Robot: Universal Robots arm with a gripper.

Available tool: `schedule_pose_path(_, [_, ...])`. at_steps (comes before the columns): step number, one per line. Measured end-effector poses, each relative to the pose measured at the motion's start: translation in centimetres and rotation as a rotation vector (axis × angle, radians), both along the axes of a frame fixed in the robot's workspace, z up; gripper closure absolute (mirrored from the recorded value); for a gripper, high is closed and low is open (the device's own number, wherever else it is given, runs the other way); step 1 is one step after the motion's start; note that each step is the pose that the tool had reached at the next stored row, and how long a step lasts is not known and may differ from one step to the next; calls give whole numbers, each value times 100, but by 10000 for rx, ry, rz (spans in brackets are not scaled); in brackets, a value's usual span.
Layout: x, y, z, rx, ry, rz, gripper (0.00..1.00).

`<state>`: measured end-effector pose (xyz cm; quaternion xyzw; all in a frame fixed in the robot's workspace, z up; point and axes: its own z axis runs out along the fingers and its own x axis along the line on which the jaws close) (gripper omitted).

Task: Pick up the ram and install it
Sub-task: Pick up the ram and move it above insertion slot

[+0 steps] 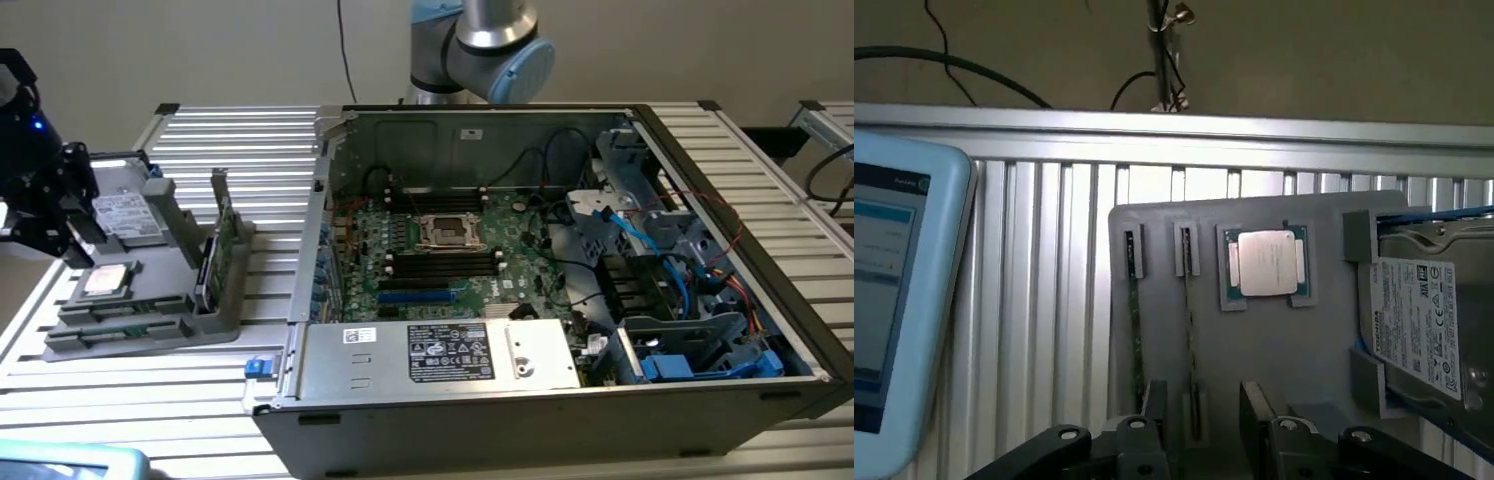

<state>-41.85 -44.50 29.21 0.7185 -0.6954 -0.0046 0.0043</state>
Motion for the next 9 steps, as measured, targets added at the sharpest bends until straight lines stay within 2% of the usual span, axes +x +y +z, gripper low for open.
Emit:
schedule_pose_path(2, [0, -26, -19, 0, -1, 83, 58])
schedule_pose_path(8, [-3, -190, -90, 9, 2, 150, 58])
schedule_pose_path(9, [-3, -197, -94, 3, 1, 169, 58])
